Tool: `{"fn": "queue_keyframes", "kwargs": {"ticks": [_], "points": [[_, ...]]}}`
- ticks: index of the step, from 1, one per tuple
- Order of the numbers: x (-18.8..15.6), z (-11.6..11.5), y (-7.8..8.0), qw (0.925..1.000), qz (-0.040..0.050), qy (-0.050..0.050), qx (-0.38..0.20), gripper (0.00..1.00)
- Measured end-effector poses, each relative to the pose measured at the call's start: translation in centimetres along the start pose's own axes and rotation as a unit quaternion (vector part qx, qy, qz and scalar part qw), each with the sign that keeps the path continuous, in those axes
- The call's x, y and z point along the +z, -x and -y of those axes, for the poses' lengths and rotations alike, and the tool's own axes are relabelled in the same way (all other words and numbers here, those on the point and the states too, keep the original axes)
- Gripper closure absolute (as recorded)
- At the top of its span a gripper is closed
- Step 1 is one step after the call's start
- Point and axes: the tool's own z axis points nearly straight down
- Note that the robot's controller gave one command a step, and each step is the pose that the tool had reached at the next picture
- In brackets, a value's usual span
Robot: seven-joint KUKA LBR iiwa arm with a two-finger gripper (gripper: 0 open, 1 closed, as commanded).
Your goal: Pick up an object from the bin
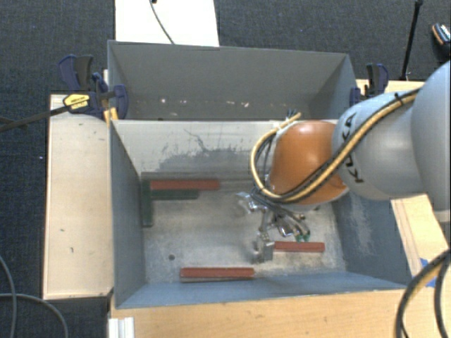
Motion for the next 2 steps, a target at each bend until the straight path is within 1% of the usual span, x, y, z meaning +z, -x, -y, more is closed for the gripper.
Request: {"fn": "queue_keyframes", "kwargs": {"ticks": [1, 2], "points": [[-0.87, 8.56, -3.90, 1.0000, -0.0029, 0.000, -0.003, 0.00], [-0.85, 8.00, -3.69, 1.0000, -0.0026, 0.002, -0.004, 1.00]]}}
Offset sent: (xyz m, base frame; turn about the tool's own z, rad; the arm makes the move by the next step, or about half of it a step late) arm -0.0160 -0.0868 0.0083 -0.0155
